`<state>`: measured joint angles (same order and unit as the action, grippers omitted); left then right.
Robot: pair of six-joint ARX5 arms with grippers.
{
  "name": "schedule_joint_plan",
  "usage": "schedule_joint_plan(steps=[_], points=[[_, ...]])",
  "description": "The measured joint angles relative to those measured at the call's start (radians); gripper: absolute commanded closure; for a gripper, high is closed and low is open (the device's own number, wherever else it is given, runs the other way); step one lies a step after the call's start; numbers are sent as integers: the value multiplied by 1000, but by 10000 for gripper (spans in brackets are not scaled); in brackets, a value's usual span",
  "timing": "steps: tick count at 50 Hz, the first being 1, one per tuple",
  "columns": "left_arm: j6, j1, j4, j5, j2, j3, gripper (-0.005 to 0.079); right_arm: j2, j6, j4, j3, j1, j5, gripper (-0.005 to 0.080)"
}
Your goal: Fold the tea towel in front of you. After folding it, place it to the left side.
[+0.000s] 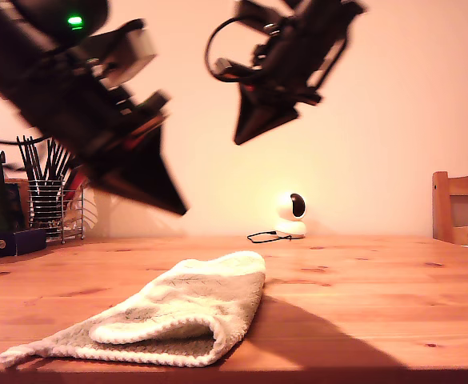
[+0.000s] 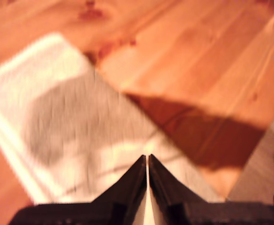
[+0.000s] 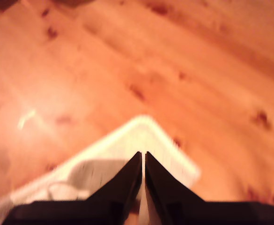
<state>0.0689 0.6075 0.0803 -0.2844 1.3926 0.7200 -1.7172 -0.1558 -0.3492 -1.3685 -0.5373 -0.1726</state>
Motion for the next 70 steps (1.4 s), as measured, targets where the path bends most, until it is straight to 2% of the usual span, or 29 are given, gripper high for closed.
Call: schedule_joint_plan(steps=[13, 26, 30, 37, 46, 54, 63, 70], points=[[4, -1, -55, 5, -49, -126, 762, 169, -73, 101, 320, -12, 0, 765], [-17, -1, -78, -2, -49, -154, 762, 216, -177, 173, 503, -124, 0, 764], [-21, -2, -94, -6, -46, -154, 762, 216, -239, 174, 529, -166, 0, 748], [-39, -2, -140, -32, 3, -154, 762, 216, -292, 167, 540, -208, -4, 604], [-44, -2, -158, -58, 80, -154, 762, 201, -389, 126, 540, -217, -47, 579], [-66, -2, -178, -87, 112, -154, 762, 152, -462, 94, 540, -228, -60, 494], [-101, -2, -181, -133, 159, -154, 762, 98, -472, 55, 540, -276, -79, 441], [-133, -2, -179, -171, 172, -154, 762, 96, -473, 44, 540, -330, -58, 363]])
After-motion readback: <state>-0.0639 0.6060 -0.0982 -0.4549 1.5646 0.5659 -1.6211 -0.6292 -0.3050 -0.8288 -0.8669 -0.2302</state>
